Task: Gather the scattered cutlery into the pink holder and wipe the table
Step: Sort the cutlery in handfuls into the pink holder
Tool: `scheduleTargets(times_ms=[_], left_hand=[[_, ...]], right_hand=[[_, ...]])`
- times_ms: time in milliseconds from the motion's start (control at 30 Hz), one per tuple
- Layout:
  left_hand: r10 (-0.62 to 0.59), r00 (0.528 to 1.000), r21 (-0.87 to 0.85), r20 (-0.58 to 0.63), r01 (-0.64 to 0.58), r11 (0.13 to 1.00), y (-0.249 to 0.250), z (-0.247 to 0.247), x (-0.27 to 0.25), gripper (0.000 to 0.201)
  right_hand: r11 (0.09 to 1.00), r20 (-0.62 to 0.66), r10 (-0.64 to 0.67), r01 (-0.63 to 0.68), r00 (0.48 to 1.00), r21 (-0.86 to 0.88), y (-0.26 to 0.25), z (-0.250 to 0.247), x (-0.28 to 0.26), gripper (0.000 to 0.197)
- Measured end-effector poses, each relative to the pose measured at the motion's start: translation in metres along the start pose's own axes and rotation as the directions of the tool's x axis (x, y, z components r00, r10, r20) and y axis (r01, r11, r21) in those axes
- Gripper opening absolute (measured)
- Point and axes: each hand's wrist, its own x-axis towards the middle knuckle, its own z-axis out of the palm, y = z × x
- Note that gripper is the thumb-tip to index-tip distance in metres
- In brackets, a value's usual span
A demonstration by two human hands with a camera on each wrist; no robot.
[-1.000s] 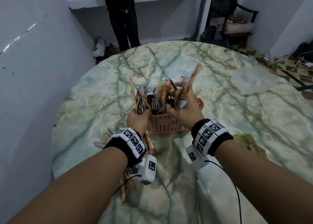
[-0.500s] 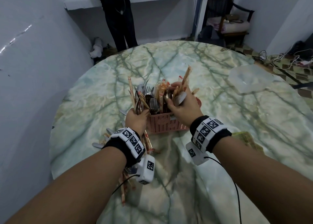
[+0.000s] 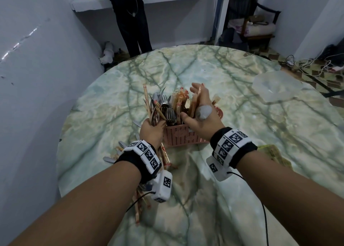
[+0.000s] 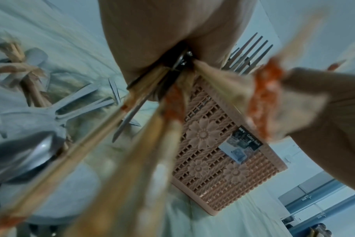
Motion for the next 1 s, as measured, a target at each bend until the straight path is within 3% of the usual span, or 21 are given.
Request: scheduleTargets(times_ms=[67, 167, 300, 400, 533, 633, 700, 767, 833, 900, 933, 1000], left_hand=[[0.010, 1.000, -0.002, 0.003, -0.010, 1.000, -0.002, 0.000, 0.001, 0.018], [0.010, 1.000, -0.005, 0.008, -0.010, 1.000, -0.002, 0.000, 0.001, 0.018], [0.016, 1.000, -0.022, 0.025, -0.016, 1.000, 0.003, 0.001, -0.004, 0.031], [0.014, 1.000, -0.027, 0.025, -0.014, 1.000, 0.005, 0.000, -0.006, 0.043], [0.022, 1.000, -0.001, 0.014, -0.022, 1.000, 0.006, -0.001, -0.007, 0.033], [0.013, 1.000, -0.009, 0.021, -0.013, 1.000, 0.005, 0.000, -0.005, 0.031], [0.007, 1.000, -0.015, 0.029, -0.006, 1.000, 0.004, -0.001, -0.004, 0.026], [0.005, 1.000, -0.006, 0.029, -0.005, 1.000, 0.005, -0.001, -0.005, 0.020], [0.003, 1.000, 0.007, 0.027, -0.003, 1.000, 0.008, -0.002, -0.006, 0.015], [-0.001, 1.000, 0.005, 0.028, 0.001, 1.000, 0.009, -0.002, -0.007, 0.016], [-0.004, 0.999, -0.002, 0.033, 0.004, 1.000, 0.009, -0.002, -0.008, 0.017], [-0.008, 0.999, -0.002, 0.040, 0.008, 1.000, 0.010, -0.003, -0.009, 0.019]], right_hand=[[0.998, -0.034, 0.030, -0.027, 0.999, 0.063, -0.005, -0.003, 0.000, 0.083], [0.998, -0.091, 0.009, -0.003, 0.996, 0.059, -0.009, -0.003, 0.001, 0.068], [0.997, 0.029, 0.038, -0.036, 0.999, -0.067, -0.005, -0.004, 0.007, 0.075], [0.999, 0.036, 0.048, -0.048, 0.998, -0.002, -0.006, -0.004, 0.011, 0.081], [0.999, 0.053, 0.036, -0.038, 0.998, 0.033, -0.010, -0.006, 0.008, 0.055], [0.999, -0.037, 0.005, -0.007, 0.999, -0.041, -0.009, -0.007, 0.006, 0.037], [0.997, -0.117, -0.052, 0.045, 0.992, -0.057, -0.009, -0.008, 0.006, 0.035], [0.990, -0.117, -0.088, 0.073, 0.989, -0.123, -0.012, -0.009, 0.005, 0.047], [0.943, -0.053, -0.195, 0.173, 0.979, -0.286, -0.013, -0.011, 0.005, 0.042], [0.833, 0.002, -0.357, 0.319, 0.934, -0.452, -0.012, -0.011, 0.005, 0.033], [0.784, 0.001, -0.395, 0.337, 0.919, -0.521, -0.011, -0.012, 0.005, 0.032], [0.699, -0.101, -0.417, 0.247, 0.903, -0.671, -0.011, -0.016, 0.007, 0.039]])
